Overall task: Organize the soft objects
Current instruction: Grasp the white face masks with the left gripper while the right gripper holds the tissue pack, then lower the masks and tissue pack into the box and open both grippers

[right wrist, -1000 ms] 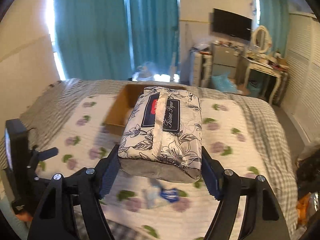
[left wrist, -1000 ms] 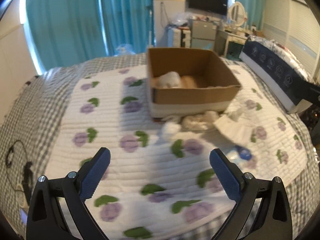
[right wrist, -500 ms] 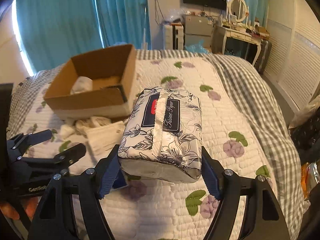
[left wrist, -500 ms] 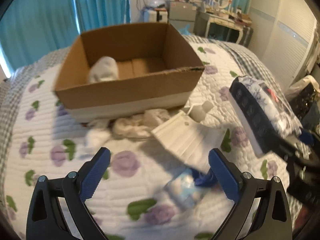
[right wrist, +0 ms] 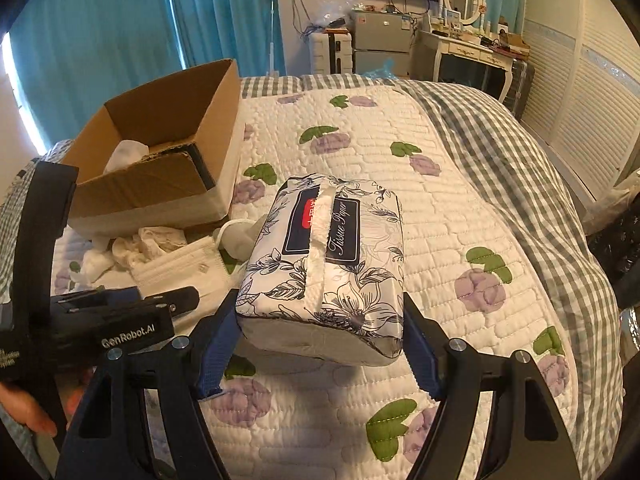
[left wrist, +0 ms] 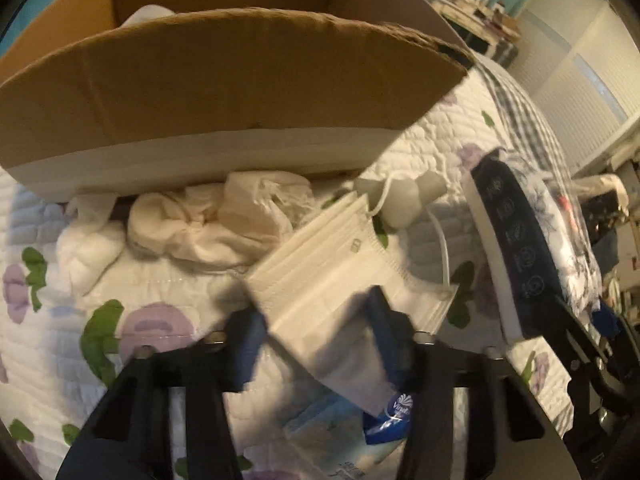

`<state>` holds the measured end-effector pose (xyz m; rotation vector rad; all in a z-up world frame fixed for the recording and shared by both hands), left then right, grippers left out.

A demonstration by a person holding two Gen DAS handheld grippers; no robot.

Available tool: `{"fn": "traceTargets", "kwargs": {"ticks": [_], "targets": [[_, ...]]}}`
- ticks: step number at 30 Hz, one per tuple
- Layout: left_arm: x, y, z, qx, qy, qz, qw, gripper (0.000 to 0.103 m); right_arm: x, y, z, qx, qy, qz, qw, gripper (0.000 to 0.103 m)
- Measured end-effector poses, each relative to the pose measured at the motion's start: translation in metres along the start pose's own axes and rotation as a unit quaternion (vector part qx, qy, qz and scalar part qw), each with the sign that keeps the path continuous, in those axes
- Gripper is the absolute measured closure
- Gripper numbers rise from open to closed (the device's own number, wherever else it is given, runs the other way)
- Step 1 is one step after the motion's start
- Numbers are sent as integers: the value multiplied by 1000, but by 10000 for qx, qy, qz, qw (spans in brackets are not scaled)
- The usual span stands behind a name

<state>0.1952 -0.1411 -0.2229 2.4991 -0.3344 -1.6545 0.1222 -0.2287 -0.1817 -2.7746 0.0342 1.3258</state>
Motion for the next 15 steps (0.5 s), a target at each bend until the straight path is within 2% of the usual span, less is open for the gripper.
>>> {"fn": "traceTargets", "kwargs": {"ticks": [1, 5, 11, 15], "targets": [[1, 1, 1, 51, -18, 6, 10000, 78, 0, 0, 0, 1, -3, 14, 10000, 29], [-6, 4, 2, 153, 59, 103, 9998, 97, -5, -3, -1, -36, 20, 46, 10000, 29], [-31, 4, 2, 359, 392, 62, 9986, 101, -25, -8, -5, -56, 152, 53, 9999, 29], [-62, 10, -1, 506, 677, 78, 9964, 101, -49, -12, -11, -58, 336, 32, 9994, 29]]}}
Point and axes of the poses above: each gripper's, at about its wrist camera, not at the fingertips, and x roughly the way its jaws point, y to its right, z to its underside, the point moved 8 cm from there along x, roughly the way its jaws point, and after that the axes turned 1 degree about x, right-handed, at the moved point
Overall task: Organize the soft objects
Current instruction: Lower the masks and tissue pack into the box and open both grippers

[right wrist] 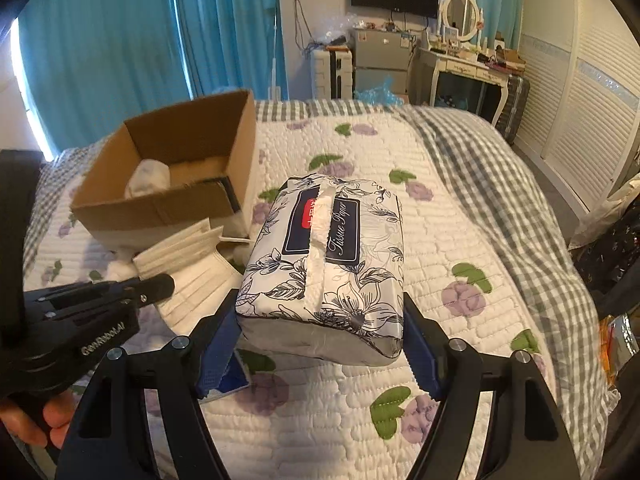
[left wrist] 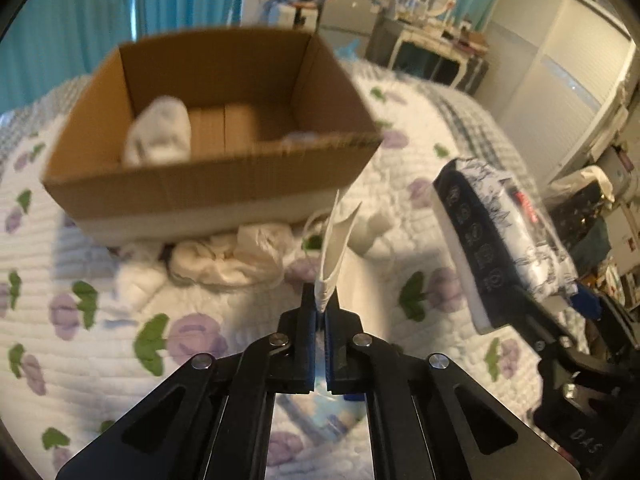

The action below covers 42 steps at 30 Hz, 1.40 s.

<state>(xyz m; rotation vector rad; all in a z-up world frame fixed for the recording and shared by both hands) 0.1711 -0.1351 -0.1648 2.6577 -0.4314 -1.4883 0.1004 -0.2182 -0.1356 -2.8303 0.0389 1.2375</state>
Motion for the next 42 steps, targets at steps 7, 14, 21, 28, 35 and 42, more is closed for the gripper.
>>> {"fn": "traceTargets", "kwargs": {"ticks": [7, 14, 21, 28, 35, 42], "targets": [[-64, 7, -14, 164, 588, 9, 9981, 101, -44, -12, -13, -90, 327, -56, 9994, 29], [-126, 5, -31, 329, 1120, -208, 9929, 101, -93, -35, -32, -278, 757, -191, 9966, 29], [-179, -16, -44, 393, 1482, -604, 9863, 101, -133, -73, -53, -582, 1142, -433, 9908, 29], [-210, -39, -45, 388, 1715, -911, 9802, 101, -162, -119, -73, -984, 1498, -656, 9816, 29], [-207, -61, -50, 333, 1748, -1051, 9784, 101, -152, -145, -92, -1235, 1539, -770, 9773, 29], [-180, -87, -77, 189, 1670, -1031, 9804, 101, -106, -157, -134, -1274, 1480, -832, 9772, 29]]}}
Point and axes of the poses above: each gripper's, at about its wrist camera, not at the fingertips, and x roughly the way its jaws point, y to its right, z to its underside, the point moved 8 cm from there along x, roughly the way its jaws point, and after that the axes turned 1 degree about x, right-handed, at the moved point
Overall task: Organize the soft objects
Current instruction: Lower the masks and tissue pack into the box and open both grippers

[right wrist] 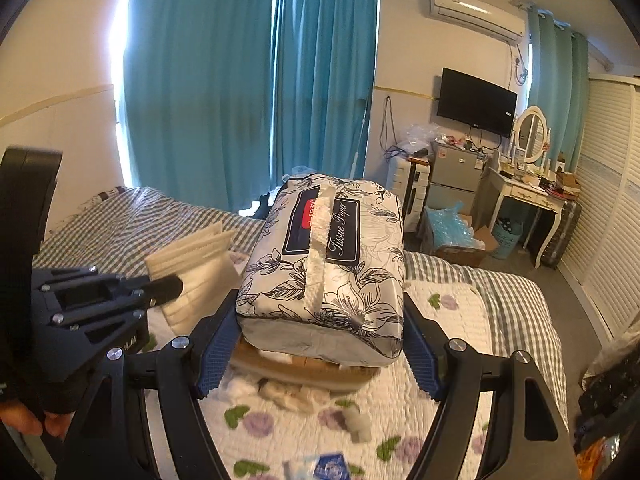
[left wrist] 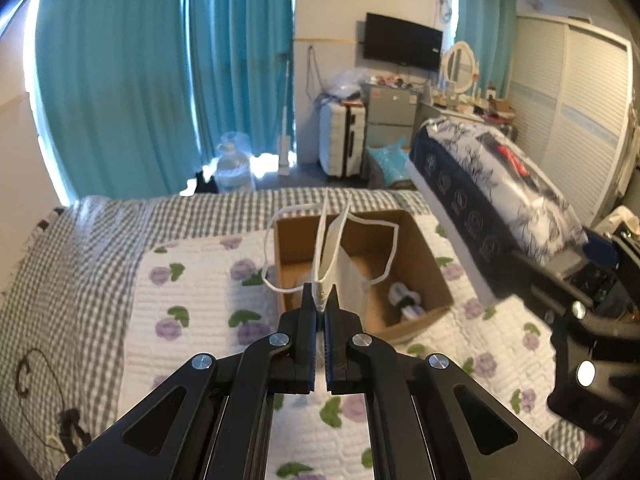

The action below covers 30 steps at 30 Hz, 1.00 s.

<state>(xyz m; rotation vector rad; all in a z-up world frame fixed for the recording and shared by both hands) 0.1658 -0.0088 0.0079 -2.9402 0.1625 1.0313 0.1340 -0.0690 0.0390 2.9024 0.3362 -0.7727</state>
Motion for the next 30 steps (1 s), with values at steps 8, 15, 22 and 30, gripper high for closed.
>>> {"fn": "traceTargets", "kwargs": {"ticks": [8, 15, 22, 30], "targets": [[78, -12, -14, -16, -278, 55, 9996, 101, 104, 20, 3, 50, -356, 73, 9993, 29], [143, -6, -14, 321, -499, 37, 9982, 101, 172, 35, 30, 267, -635, -42, 9976, 29], [174, 1, -8, 618, -617, 45, 9962, 96, 195, 37, 40, 394, -573, -170, 9974, 26], [169, 14, 0, 661, -954, 182, 9931, 94, 161, 49, 26, 493, -484, 0, 9976, 10]]}}
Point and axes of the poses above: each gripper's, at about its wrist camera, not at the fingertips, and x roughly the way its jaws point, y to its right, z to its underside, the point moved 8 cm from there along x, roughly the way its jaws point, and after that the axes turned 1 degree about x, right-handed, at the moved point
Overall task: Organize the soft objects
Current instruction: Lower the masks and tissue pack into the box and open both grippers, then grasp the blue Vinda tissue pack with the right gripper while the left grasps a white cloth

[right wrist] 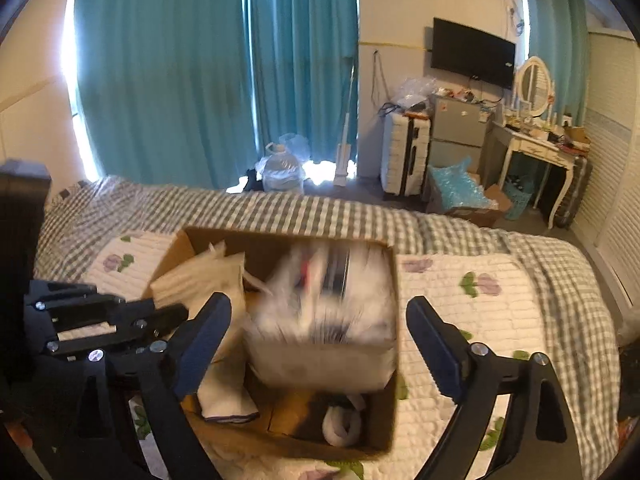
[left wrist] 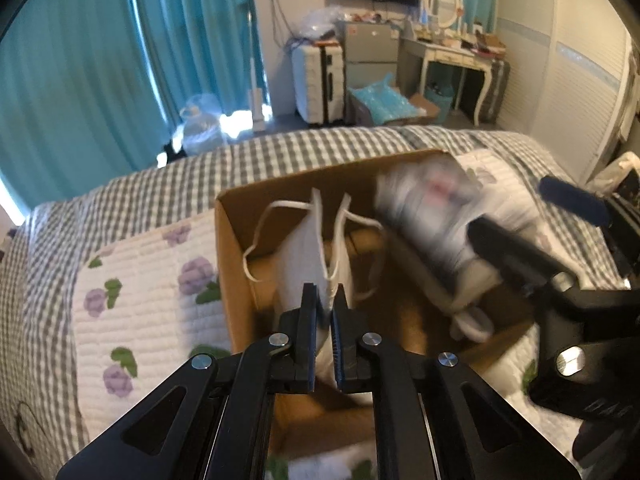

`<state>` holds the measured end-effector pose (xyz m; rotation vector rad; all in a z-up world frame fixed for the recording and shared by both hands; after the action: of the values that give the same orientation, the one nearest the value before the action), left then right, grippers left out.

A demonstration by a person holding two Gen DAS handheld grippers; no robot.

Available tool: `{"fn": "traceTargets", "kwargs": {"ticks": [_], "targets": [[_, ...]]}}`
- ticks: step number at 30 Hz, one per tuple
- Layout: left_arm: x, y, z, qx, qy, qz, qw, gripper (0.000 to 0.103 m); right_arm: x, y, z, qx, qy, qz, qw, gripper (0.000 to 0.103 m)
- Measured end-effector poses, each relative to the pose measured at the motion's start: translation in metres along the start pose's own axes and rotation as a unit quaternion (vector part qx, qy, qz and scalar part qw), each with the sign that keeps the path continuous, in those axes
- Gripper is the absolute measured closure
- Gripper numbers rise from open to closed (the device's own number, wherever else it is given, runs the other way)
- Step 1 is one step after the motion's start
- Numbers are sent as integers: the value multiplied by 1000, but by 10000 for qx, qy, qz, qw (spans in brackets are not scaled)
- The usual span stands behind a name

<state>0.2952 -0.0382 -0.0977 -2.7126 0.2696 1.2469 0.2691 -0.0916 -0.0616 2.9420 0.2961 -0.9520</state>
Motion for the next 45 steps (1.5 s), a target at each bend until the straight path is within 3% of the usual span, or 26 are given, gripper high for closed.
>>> {"fn": "traceTargets", "kwargs": {"ticks": [5, 11, 16, 20, 26, 27, 28, 30, 33, 41, 45], "targets": [[-34, -5, 3, -286, -27, -42, 9996, 94, -55, 7, -18, 5, 271, 235, 9994, 6], [-107, -14, 0, -394, 486, -214, 9978, 94, -130, 12, -30, 17, 612, 426, 9972, 1], [-148, -8, -8, -431, 910, -135, 9948, 94, -183, 12, -27, 75, 839, 387, 9957, 0], [-164, 2, -6, -435, 996, -89, 9940, 94, -200, 11, -8, 8, 693, 454, 9966, 0], [-197, 18, 23, -233, 1343, -94, 9906, 90, -196, 9, 38, 24, 300, 324, 9990, 0], [-200, 18, 31, -251, 1369, -128, 9902, 74, -193, 8, 47, 15, 227, 305, 9993, 0], [-201, 17, 37, -272, 1376, -153, 9900, 48, -188, 5, 59, -6, 115, 288, 9995, 0], [-201, 14, 56, -328, 1361, -210, 9899, 32, -179, 0, 79, -7, -68, 216, 9997, 0], [-201, 7, 87, -486, 1522, -320, 9866, 32, -160, -3, 109, 96, -360, 81, 9993, 0], [-159, 2, 137, -485, 1070, -511, 9918, 31, -89, 2, 186, 299, -1435, 0, 9892, 0], [-130, 1, 152, -571, 743, -463, 9945, 31, -68, 3, 208, 363, -1745, -91, 9839, 0]]}}
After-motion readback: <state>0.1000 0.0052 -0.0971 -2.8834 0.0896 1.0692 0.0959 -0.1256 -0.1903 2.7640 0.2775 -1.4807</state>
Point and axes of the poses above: each gripper's, at about its wrist camera, not at the fingertips, and x roughly the way its jaws point, y to its right, z to its underside, the point moved 8 cm from there along x, roughly the way its jaws point, and after that the axes turned 1 degree about x, right-handed, at the moved point
